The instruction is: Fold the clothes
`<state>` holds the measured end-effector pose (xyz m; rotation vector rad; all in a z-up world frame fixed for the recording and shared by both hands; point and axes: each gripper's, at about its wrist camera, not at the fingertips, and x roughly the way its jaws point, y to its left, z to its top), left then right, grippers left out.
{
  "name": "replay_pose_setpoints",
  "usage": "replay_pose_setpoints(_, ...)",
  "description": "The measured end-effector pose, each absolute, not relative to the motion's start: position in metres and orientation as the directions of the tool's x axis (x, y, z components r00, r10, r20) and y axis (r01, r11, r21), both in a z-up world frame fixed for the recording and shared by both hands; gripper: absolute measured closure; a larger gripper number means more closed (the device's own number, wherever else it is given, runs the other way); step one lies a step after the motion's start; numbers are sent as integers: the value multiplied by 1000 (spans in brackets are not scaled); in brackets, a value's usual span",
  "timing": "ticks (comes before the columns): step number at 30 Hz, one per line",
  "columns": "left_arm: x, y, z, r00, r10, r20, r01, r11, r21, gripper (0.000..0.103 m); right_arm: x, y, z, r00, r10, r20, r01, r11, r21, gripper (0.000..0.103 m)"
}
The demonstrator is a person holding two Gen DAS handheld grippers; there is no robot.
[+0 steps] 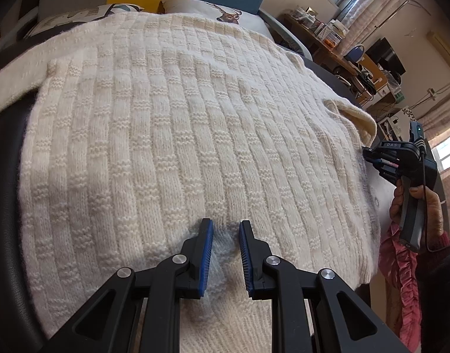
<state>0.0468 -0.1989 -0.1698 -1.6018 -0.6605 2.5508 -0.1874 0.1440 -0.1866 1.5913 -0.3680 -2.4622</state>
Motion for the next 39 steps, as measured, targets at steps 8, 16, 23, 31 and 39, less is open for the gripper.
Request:
replay_pose_setpoints(8,46,-199,-169,-458,274,-846,169,-907,-385,84,-172,114,-101,-753,209,-623,220,-813,-539,99)
replay_pose_setpoints(16,43,-202,-170,-448,272,-851,169,-909,-380,84,-149,112,-157,-840,355,-411,273,-379,-884,98)
replay_pose_setpoints(23,37,-200,-169,-413,263,-872,169,-919,-357,84,-141,158,-187,-711,333,-619,419,-507,-753,78)
replay_pose_setpoints(31,2,-198,-125,-417,232,-879,108,-947,-301,78,-143,227,-114,-538,-27,-842,383,-898,-216,76)
replay_pose_setpoints(39,-152,-161,-79,-524,271,-808,-33,-954,-299,74,-167,271,-99,-458,-277,-845,208,-957,201,76)
